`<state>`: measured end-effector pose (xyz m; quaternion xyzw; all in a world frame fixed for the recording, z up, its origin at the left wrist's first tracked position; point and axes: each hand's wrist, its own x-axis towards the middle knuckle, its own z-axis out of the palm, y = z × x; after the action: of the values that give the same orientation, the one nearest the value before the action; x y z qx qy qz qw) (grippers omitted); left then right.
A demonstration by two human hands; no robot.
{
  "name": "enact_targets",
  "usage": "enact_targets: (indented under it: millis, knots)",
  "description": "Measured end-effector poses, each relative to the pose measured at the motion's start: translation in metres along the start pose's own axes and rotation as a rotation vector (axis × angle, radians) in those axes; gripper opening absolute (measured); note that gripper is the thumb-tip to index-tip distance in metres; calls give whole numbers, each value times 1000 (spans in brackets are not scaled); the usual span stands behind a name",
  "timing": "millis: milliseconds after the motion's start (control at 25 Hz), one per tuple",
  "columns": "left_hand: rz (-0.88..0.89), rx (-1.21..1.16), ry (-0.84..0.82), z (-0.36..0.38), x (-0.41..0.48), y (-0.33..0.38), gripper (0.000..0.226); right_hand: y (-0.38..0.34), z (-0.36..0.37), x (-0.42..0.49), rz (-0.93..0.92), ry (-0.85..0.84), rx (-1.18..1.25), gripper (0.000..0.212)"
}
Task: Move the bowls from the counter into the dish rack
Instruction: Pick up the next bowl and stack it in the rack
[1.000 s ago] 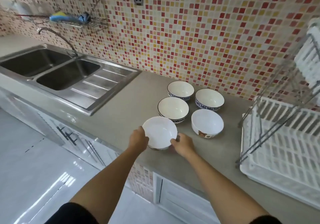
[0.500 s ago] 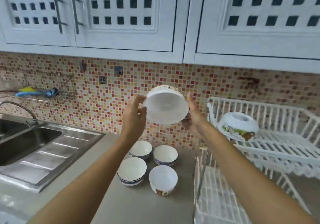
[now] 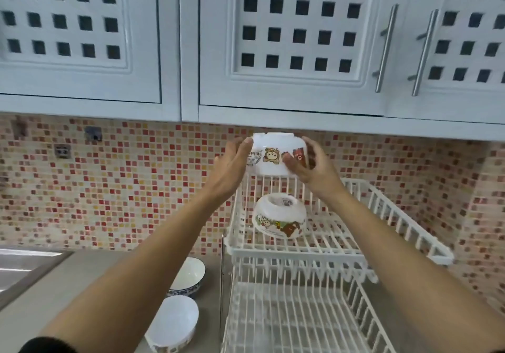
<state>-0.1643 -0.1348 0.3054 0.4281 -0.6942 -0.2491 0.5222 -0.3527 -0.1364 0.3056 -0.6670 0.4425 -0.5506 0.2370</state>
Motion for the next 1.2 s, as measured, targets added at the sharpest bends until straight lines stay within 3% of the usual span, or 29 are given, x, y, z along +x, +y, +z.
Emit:
enact_targets:
  millis: [120, 200, 280, 400, 560, 760, 1040, 1200]
  knots:
    - [-71, 25, -65, 29, 17, 2, 70, 21, -30, 7, 32, -58, -23, 69]
    - [-125, -10, -129, 46, 23, 2, 63, 41, -48, 15, 74, -100, -112, 61]
    - [-159, 28, -165, 55, 26, -3, 57, 59, -57, 19, 118, -181, -225, 69]
    - [-240, 110, -233, 70, 36, -24, 70, 82, -60, 19, 176, -336, -339, 82]
    - [-345, 105, -275, 82, 42, -49, 93, 102, -55, 22, 192, -426, -412, 81]
    - [-454, 161, -311, 89, 47, -70, 84, 112, -48, 25, 262, -523, -457, 78]
    - [-489, 207, -299, 94, 43, -66, 70, 107, -44, 23, 350, -553, -473, 85]
    - [-383, 291, -242, 84, 42, -57, 73, 83, -36, 17, 337, -482, -534, 86]
